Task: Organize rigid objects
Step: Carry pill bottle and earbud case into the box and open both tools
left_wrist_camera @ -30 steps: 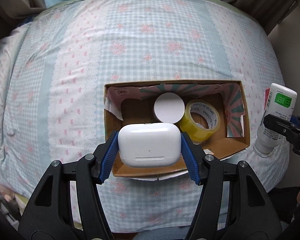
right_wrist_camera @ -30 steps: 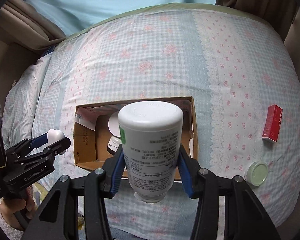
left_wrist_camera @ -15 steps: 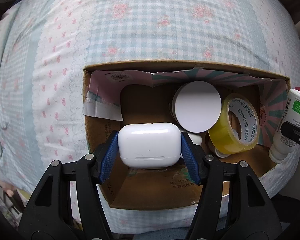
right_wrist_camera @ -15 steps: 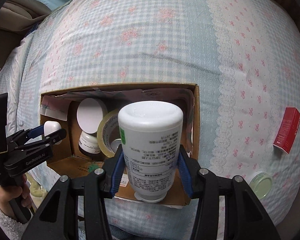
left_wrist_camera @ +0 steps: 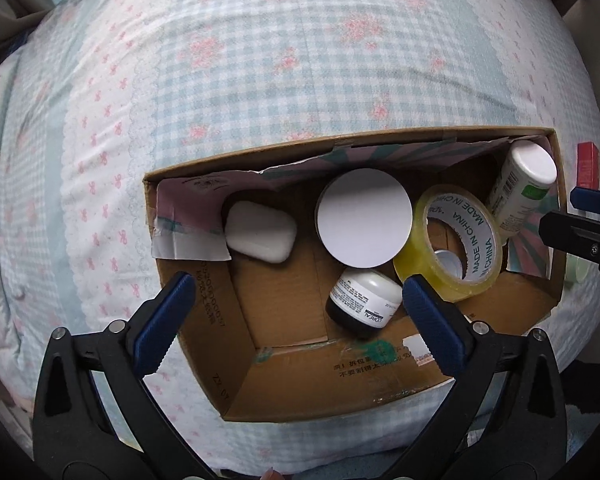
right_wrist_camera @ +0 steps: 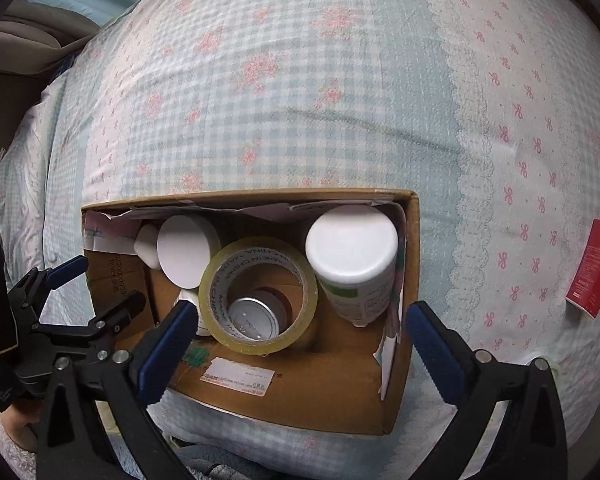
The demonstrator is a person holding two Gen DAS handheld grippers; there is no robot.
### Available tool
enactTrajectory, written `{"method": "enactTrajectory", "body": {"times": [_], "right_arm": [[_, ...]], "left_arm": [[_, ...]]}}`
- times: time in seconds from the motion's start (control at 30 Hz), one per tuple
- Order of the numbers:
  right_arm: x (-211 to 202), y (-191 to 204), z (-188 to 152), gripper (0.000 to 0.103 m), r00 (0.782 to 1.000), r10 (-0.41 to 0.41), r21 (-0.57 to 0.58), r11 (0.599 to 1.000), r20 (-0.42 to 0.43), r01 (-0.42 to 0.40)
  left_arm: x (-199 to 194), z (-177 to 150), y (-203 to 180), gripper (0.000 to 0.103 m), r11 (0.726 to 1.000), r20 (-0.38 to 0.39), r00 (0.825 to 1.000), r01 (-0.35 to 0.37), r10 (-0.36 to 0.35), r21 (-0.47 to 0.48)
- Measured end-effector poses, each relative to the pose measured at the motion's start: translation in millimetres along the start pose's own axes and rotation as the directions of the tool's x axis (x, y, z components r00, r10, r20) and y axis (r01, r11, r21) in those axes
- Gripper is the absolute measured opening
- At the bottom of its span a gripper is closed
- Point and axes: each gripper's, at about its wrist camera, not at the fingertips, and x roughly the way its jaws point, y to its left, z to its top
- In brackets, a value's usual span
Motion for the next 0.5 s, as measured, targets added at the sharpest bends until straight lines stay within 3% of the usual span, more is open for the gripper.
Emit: {"method": "enactTrajectory", "body": {"times": [0.23, 0.5], "right_arm": [[-14, 7, -12, 0.103, 0.999, 0.005, -0.008, 1.000, 0.045, -0.005], [-43, 15, -36, 0.103, 0.993, -0.017, -0.025, 0.999, 0.117, 0.020]], "left_arm": [[-17, -12, -1, 0.103, 1.000, 0.024, 1.000, -0.006, 0.006, -0.010], [-52, -33, 0, 0.103, 1.000, 0.105, 0.994, -0.016, 0.018, -0.019]]}}
